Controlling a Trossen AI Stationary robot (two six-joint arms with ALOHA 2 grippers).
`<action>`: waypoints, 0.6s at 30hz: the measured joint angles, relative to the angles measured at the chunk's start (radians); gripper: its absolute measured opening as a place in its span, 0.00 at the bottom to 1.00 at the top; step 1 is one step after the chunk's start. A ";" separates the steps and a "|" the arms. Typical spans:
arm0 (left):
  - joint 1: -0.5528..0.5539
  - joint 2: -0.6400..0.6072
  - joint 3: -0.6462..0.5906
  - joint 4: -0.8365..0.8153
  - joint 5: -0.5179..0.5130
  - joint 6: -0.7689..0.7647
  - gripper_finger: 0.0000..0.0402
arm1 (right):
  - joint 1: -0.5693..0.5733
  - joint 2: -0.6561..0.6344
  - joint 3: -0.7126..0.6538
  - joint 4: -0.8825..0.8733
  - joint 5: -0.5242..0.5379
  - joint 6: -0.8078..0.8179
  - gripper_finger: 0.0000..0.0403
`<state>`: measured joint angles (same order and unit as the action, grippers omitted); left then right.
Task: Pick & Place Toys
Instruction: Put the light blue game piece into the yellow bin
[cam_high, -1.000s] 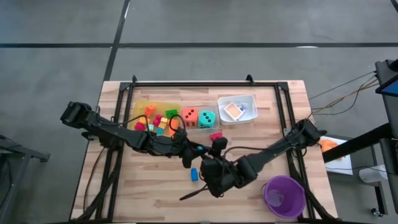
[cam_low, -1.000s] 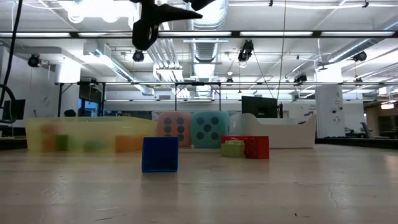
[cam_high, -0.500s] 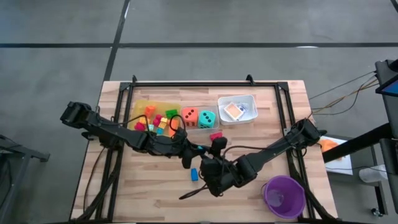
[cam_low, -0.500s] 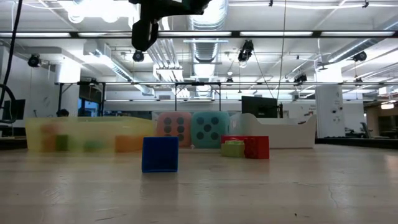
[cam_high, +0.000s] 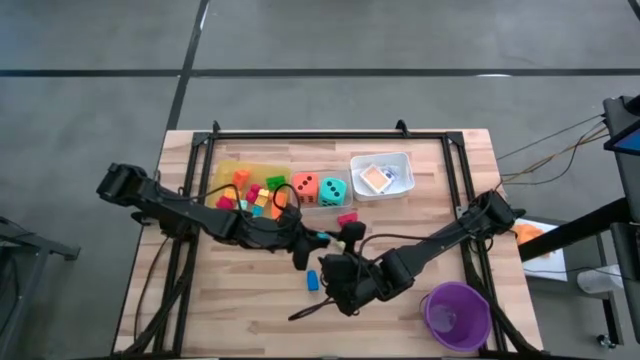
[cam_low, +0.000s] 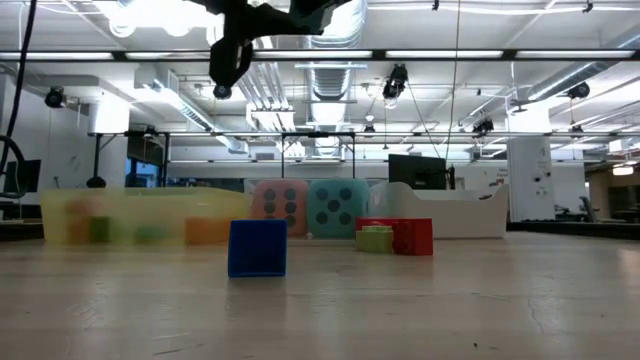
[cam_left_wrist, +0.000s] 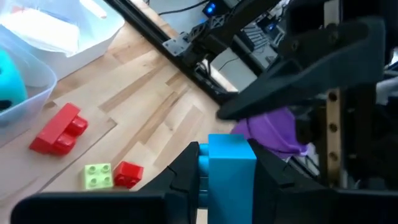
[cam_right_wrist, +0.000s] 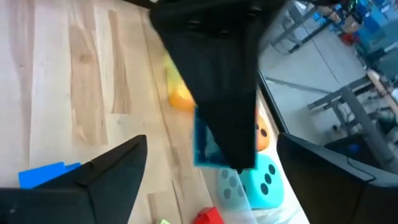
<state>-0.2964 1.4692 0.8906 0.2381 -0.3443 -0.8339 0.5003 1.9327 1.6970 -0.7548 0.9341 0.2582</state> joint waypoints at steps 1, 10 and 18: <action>0.003 -0.003 0.000 -0.018 0.000 0.000 0.21 | 0.004 0.000 0.000 -0.005 0.003 0.022 0.88; 0.062 -0.110 0.001 -0.420 -0.057 -0.011 0.21 | 0.062 0.000 0.000 -0.186 0.007 0.391 0.90; 0.268 -0.182 0.001 -0.857 -0.057 -0.065 0.21 | 0.121 0.000 -0.018 -0.320 -0.031 0.655 0.91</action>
<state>-0.0287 1.2874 0.8917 -0.6188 -0.4016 -0.8986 0.6213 1.9327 1.6787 -1.0743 0.9031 0.9134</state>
